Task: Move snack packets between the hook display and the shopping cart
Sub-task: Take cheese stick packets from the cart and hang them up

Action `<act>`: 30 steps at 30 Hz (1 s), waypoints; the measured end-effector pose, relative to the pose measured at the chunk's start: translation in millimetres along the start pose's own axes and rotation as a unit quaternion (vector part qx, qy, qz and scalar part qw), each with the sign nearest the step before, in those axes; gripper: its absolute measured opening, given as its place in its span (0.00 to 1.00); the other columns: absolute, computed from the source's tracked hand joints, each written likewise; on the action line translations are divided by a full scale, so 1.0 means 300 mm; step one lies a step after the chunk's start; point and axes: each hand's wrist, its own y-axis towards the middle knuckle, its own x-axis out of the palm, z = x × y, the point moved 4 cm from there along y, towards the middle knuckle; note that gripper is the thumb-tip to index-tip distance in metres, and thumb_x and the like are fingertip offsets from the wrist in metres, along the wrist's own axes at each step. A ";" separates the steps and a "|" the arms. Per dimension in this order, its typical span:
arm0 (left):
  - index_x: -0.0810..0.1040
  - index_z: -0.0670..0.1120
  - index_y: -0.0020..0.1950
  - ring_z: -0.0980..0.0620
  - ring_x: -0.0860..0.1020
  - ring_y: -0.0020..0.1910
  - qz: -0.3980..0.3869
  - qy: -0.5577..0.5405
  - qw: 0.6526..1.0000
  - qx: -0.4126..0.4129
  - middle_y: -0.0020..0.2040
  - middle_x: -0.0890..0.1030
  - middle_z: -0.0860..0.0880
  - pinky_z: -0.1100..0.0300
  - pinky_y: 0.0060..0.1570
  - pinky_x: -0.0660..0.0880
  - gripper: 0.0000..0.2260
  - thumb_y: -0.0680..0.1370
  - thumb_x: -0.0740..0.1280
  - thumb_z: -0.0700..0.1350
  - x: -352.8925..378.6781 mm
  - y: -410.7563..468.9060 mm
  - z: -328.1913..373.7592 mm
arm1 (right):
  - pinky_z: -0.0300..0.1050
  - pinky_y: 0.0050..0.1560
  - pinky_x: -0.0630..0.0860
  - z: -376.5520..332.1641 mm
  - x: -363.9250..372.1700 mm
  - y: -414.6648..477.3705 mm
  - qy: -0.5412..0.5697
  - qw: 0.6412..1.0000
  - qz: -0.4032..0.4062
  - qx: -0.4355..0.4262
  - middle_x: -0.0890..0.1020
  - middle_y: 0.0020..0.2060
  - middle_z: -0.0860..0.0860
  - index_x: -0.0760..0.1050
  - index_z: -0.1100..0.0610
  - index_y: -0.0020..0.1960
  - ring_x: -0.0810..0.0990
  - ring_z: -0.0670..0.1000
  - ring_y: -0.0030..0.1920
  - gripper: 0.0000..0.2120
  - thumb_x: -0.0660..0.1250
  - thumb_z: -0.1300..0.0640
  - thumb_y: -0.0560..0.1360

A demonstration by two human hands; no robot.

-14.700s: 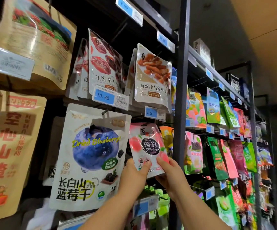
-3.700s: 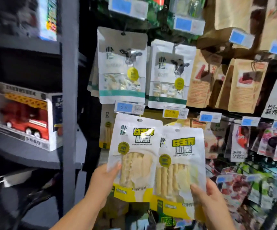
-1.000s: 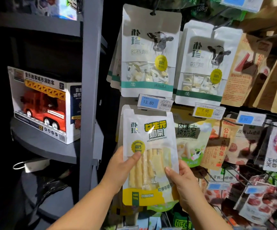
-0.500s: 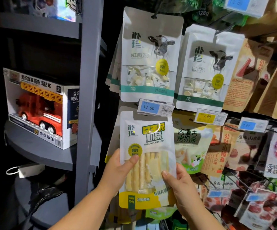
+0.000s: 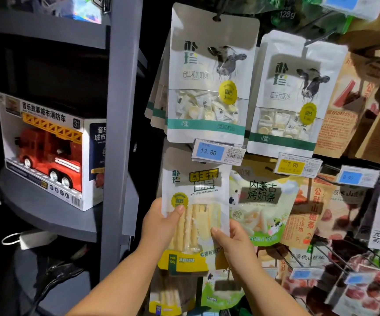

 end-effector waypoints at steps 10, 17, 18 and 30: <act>0.73 0.52 0.51 0.52 0.77 0.46 0.026 0.046 0.998 -0.019 0.44 0.78 0.55 0.57 0.45 0.73 0.06 0.77 0.69 0.47 0.039 0.114 -0.048 | 0.45 0.37 0.67 0.004 0.008 0.085 -0.179 0.980 0.068 0.049 0.78 0.42 0.58 0.74 0.56 0.49 0.73 0.51 0.37 0.09 0.65 0.50 0.78; 0.73 0.48 0.53 0.49 0.78 0.47 0.048 0.065 0.997 -0.006 0.45 0.78 0.53 0.60 0.39 0.70 0.10 0.76 0.69 0.50 0.041 0.108 -0.093 | 0.43 0.41 0.72 0.012 -0.007 0.069 -0.202 0.976 0.067 0.047 0.81 0.43 0.49 0.75 0.55 0.50 0.77 0.48 0.41 0.08 0.66 0.51 0.79; 0.71 0.48 0.54 0.48 0.78 0.48 0.063 0.070 0.996 -0.006 0.47 0.78 0.51 0.59 0.41 0.71 0.12 0.76 0.70 0.49 0.038 0.108 -0.100 | 0.42 0.39 0.71 0.016 -0.012 0.065 -0.208 0.975 0.069 0.047 0.80 0.41 0.50 0.75 0.56 0.50 0.75 0.47 0.39 0.09 0.66 0.51 0.78; 0.69 0.43 0.56 0.48 0.66 0.54 0.126 0.167 0.968 0.141 0.54 0.69 0.44 0.54 0.57 0.63 0.17 0.72 0.71 0.44 0.147 -0.123 -0.106 | 0.41 0.42 0.72 0.064 -0.155 -0.109 -0.183 0.978 0.101 0.030 0.80 0.41 0.49 0.74 0.52 0.48 0.78 0.49 0.42 0.05 0.66 0.52 0.78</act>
